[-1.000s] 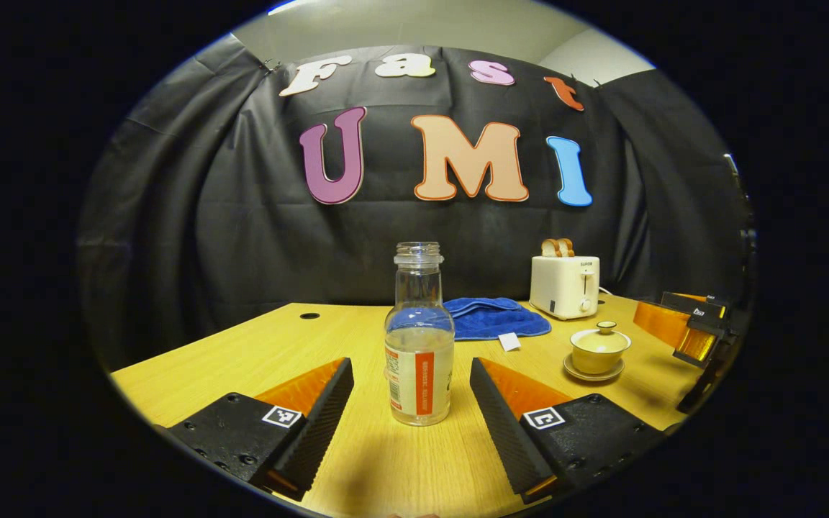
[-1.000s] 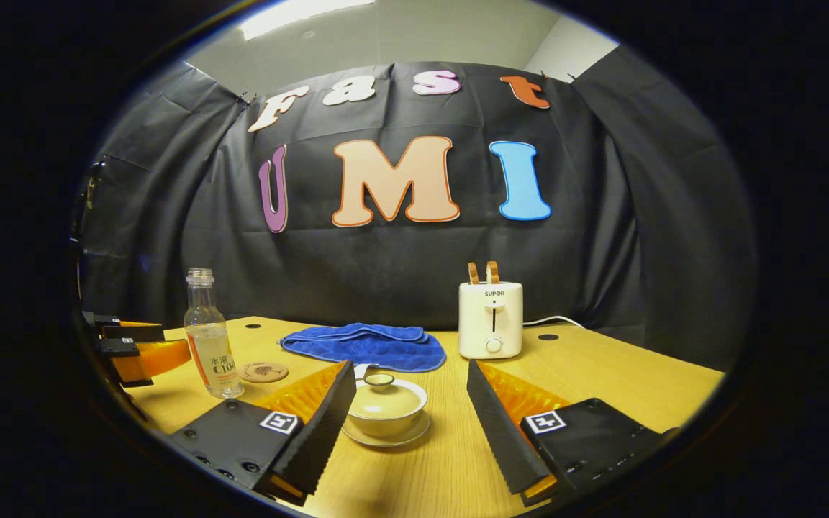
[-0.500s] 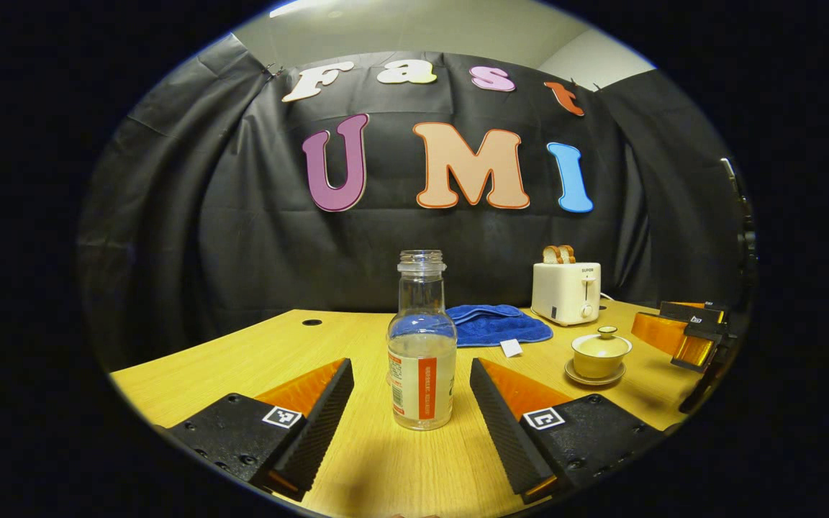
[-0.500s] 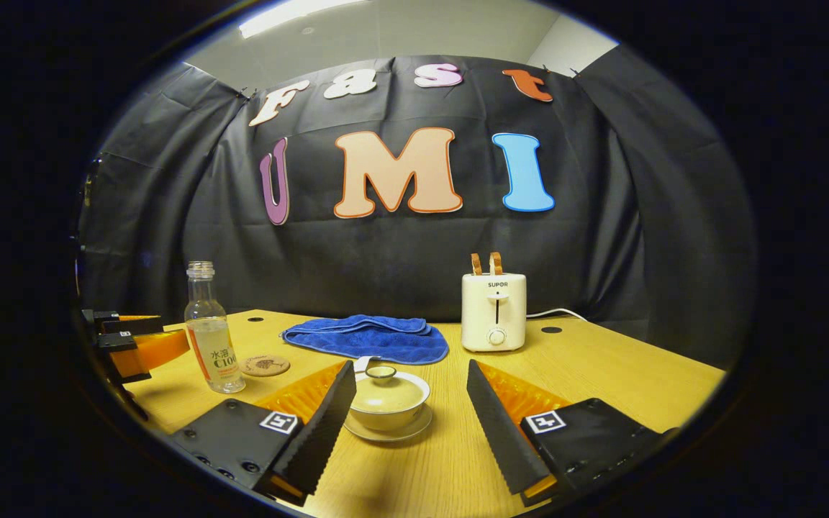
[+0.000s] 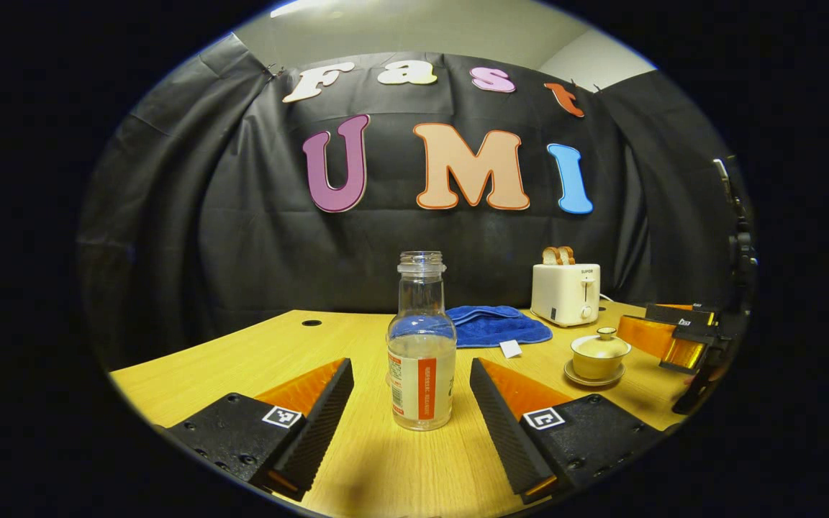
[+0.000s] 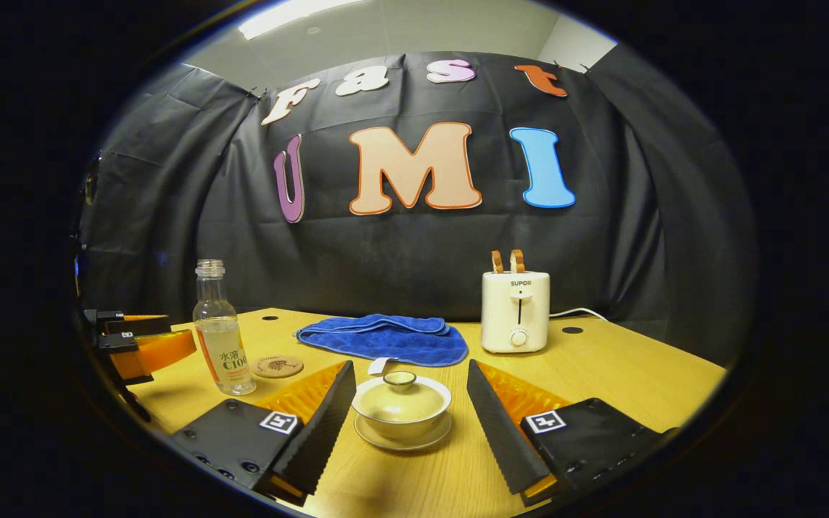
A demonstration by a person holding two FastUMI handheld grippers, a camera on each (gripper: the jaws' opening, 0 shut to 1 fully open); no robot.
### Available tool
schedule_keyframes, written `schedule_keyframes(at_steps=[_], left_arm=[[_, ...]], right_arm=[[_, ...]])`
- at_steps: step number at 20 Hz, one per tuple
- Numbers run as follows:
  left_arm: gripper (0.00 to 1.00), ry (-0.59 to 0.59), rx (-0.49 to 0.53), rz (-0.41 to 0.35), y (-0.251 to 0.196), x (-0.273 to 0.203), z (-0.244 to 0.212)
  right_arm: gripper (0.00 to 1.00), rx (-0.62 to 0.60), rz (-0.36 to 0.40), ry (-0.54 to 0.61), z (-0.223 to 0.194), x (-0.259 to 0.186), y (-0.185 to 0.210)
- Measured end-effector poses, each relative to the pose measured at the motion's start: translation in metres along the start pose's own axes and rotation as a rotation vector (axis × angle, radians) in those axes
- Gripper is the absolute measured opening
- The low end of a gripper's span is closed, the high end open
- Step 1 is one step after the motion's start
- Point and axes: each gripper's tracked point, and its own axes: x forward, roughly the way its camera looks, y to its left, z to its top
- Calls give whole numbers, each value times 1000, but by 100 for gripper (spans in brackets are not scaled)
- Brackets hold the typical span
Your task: Open the teacup lid with one hand, grasp the water bottle and pour water into the teacup with the other hand; after pouring, place the water bottle on the coaster and then close the teacup lid.
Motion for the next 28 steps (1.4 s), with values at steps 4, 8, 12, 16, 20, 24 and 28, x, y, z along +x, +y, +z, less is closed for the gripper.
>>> schedule_keyframes(at_steps=[4,8,12,16,20,24,28], left_arm=[[95,0,1,0,0,0,0],[95,0,1,0,0,0,0],[95,0,1,1,0,0,0],[95,0,1,1,0,0,0],[95,1,1,1,0,-1,0],[95,6,2,-5,-2,1,-1],[95,5,3,-39,-8,6,-1]], right_arm=[[98,-21,18,55,-9,21,8],[98,-58,19,90,-16,37,14],[77,-52,11,162,-27,47,12],[58,-21,12,168,-27,49,11],[32,-28,7,163,-28,50,10],[32,-16,-1,126,-22,46,7],[31,-4,-40,71,-14,36,-2]])
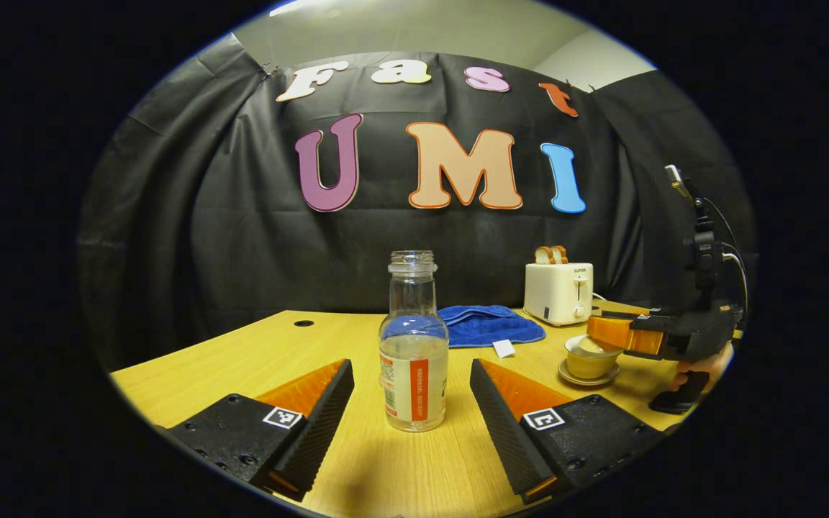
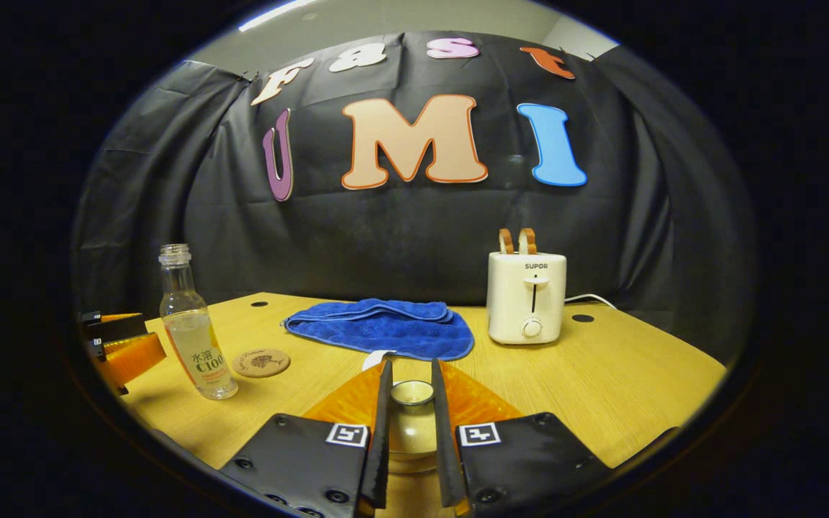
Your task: Open the teacup lid with one hand, grasp the water bottle and pour water into the teacup with the other hand; after pouring, place the water bottle on the coaster and then close the teacup lid.
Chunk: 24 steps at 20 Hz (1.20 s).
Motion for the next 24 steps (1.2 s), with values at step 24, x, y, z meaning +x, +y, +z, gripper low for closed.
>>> schedule_keyframes(at_steps=[24], left_arm=[[77,185,-6,-22,1,72,-28]], right_arm=[[31,10,-259,-91,12,-70,-89]])
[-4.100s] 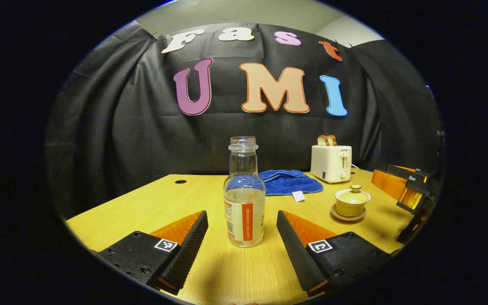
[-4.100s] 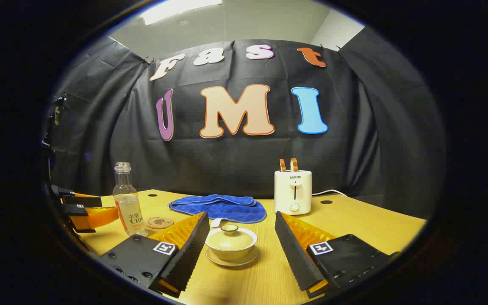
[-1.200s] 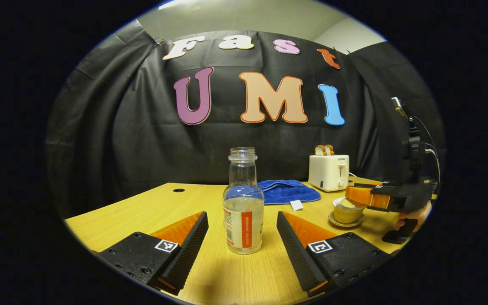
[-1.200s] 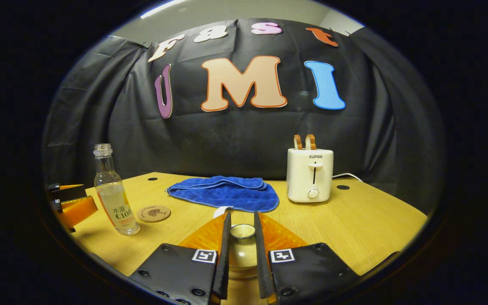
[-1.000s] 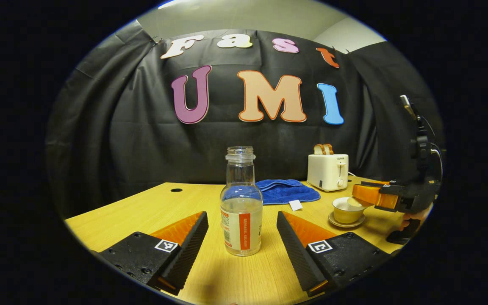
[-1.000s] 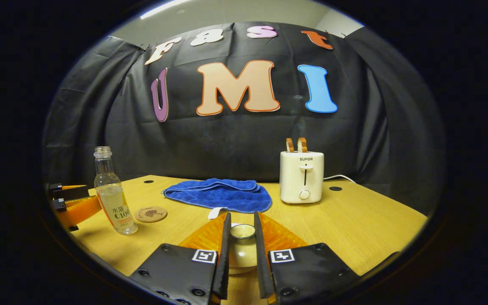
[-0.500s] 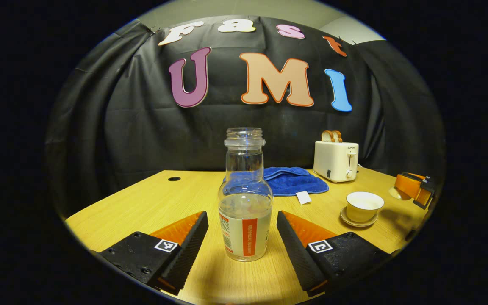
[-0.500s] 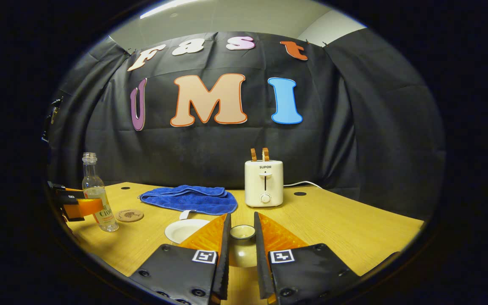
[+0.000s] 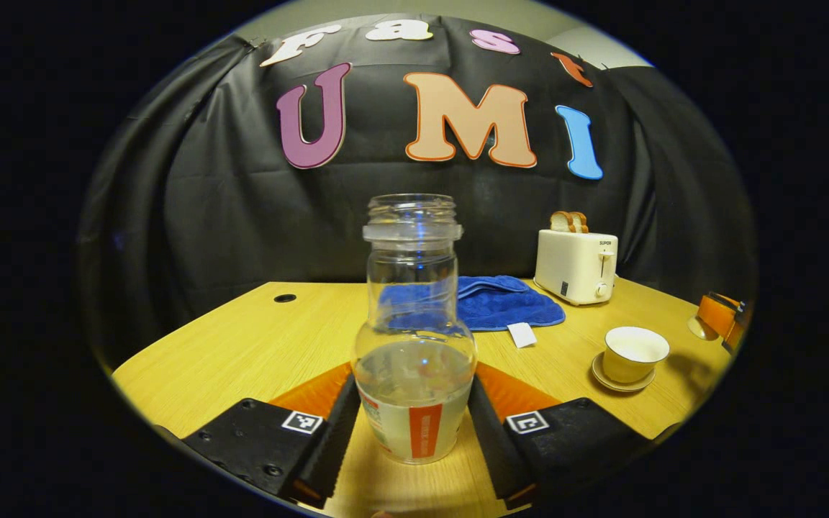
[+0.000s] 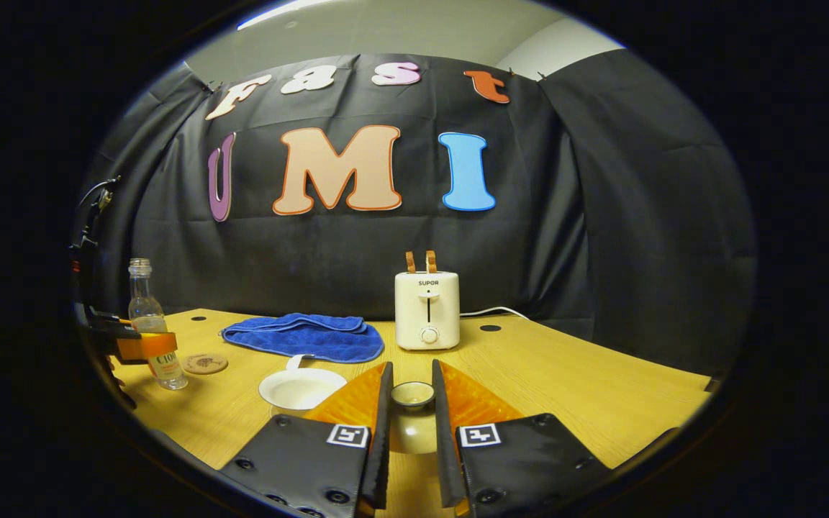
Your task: Open the teacup lid with one hand, grasp the water bottle and pour water into the teacup with the other hand; after pouring, place the water bottle on the coaster and then close the teacup lid.
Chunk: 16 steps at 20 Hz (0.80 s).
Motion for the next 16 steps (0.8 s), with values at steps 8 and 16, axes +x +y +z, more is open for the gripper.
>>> schedule_keyframes(at_steps=[8,16], left_arm=[[67,8,50,50,2,-2,2],[66,11,530,141,4,10,25]], right_arm=[[31,-1,-22,-4,1,2,-6],[31,-1,-17,-1,0,5,-15]])
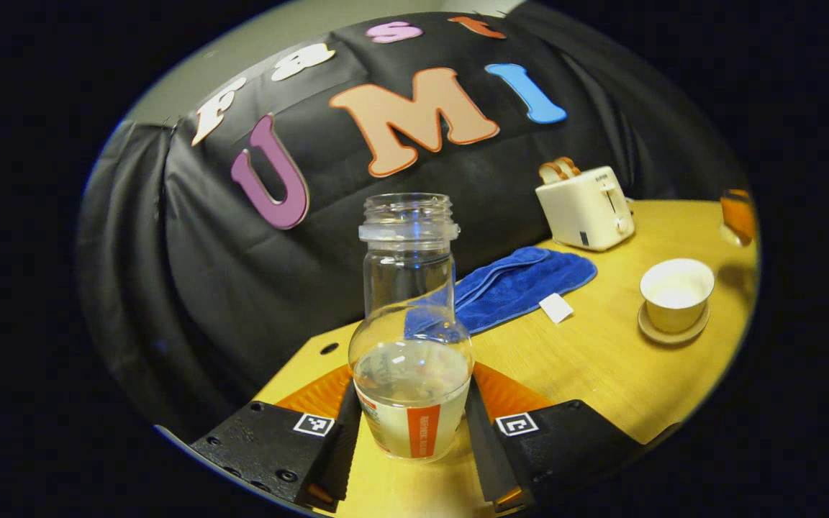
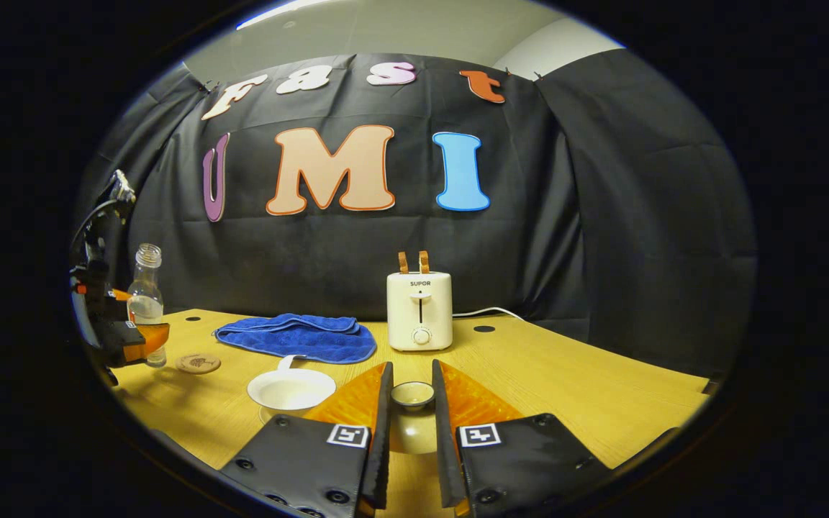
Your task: Open the teacup lid with one hand, grasp the water bottle and pour water into the teacup with the other hand; after pouring, place the water bottle on the coaster and then close the teacup lid.
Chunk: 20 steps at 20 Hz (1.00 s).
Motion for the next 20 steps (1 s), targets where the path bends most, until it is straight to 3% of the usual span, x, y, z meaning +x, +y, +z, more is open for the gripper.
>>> schedule_keyframes(at_steps=[6,20], left_arm=[[66,-29,366,17,-18,12,19],[66,-71,893,-35,-55,22,29]], right_arm=[[31,0,-13,0,0,3,-16],[31,-2,-65,-2,2,4,-41]])
